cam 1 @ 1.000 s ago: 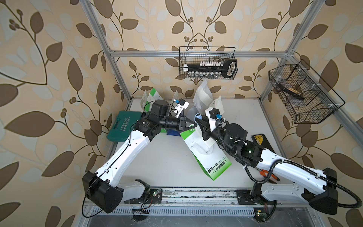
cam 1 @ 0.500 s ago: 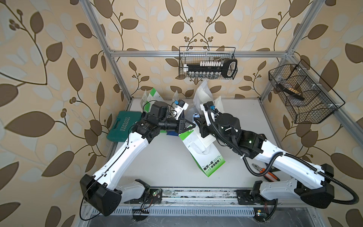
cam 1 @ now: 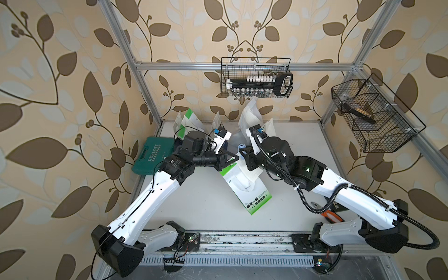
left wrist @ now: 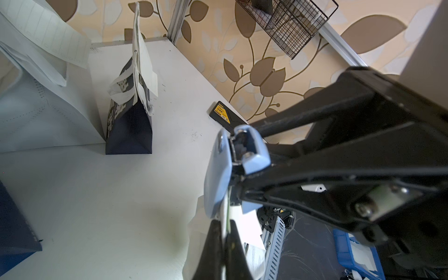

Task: Staple the receipts to the bags
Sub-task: Place the stapler in the takeout bag.

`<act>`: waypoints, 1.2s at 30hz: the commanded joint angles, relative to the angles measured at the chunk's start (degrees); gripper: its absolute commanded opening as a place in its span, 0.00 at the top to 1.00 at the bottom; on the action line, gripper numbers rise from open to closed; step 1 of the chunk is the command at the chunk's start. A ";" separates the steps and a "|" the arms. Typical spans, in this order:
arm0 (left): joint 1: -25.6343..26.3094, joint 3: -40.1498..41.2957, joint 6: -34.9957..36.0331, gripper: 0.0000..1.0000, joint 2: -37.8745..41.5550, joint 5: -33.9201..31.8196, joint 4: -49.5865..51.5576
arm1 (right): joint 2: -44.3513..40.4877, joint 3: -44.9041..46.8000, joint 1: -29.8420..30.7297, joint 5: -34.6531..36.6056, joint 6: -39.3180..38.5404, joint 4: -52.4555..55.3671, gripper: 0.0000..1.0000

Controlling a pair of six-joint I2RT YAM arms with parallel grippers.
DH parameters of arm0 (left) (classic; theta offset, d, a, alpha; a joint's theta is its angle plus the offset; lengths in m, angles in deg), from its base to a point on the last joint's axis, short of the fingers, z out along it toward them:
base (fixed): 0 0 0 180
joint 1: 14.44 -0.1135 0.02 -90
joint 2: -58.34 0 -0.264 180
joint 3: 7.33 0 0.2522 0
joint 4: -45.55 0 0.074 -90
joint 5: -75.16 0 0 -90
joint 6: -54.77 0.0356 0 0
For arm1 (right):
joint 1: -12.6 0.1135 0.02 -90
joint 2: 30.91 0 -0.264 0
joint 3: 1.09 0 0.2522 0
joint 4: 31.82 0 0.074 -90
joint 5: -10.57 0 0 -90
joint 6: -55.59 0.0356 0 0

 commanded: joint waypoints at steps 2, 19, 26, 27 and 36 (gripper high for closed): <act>0.17 0.93 1.91 1.00 2.70 -0.12 -8.07 | 0.41 -1.14 0.26 -2.08 2.56 4.42 1.00; 0.11 8.32 -0.62 1.00 8.83 2.76 -21.09 | -2.31 -0.38 3.82 -2.91 4.92 1.85 0.88; 0.11 9.20 -1.06 1.00 9.47 5.47 -23.24 | -3.69 -0.08 4.61 -3.90 4.41 1.10 0.70; 0.11 9.24 -1.05 1.00 9.56 5.77 -23.37 | -3.90 0.03 4.56 -3.97 4.26 0.98 0.68; 0.11 10.37 -2.35 1.00 9.56 8.35 -26.68 | -6.94 0.63 5.22 -3.59 2.30 -0.23 0.47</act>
